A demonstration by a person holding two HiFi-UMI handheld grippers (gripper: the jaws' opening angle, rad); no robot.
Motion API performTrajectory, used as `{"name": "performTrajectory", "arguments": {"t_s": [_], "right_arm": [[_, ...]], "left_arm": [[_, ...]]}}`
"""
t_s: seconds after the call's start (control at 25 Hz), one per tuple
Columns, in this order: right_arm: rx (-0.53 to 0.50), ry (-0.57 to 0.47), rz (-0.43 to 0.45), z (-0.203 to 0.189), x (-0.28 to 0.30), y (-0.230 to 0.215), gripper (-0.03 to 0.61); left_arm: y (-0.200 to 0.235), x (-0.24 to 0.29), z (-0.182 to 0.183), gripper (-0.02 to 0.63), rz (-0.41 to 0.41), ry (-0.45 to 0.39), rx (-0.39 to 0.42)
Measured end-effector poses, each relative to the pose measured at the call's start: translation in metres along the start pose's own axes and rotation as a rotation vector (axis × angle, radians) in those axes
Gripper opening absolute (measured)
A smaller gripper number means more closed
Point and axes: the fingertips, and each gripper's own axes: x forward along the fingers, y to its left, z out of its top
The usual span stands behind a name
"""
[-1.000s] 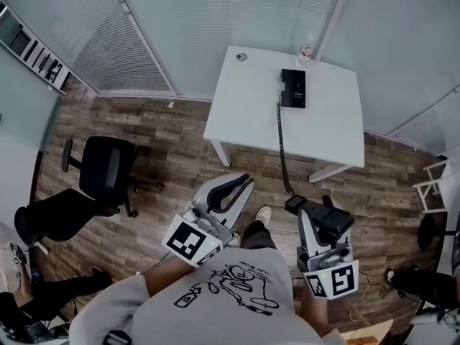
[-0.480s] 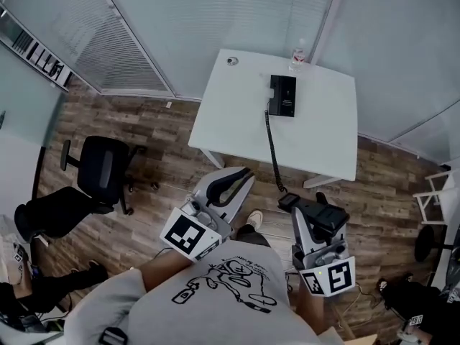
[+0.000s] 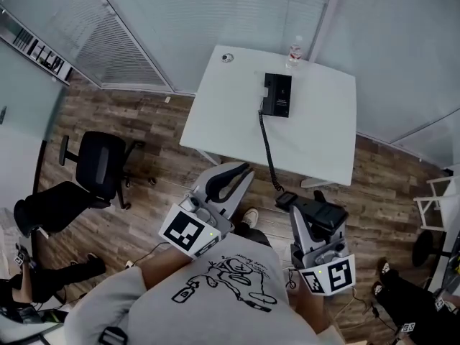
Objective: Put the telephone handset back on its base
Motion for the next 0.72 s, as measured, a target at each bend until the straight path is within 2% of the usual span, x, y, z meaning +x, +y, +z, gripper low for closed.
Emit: {"name": "performTrajectory", "arguments": {"t_s": [0.44,0.72], "right_arm": [[0.009,0.012,-0.009,-0.003,0.025,-0.025,0.204],[0.008,0.05,-0.001,-0.006,0.064,-0.038,0.204]], "left_arm": [[0.025,0.03,-0.009,0.035,0.0,0.011,-0.024],[0.061,0.053,0.002,0.035,0.001,-0.016,-0.023]]}}
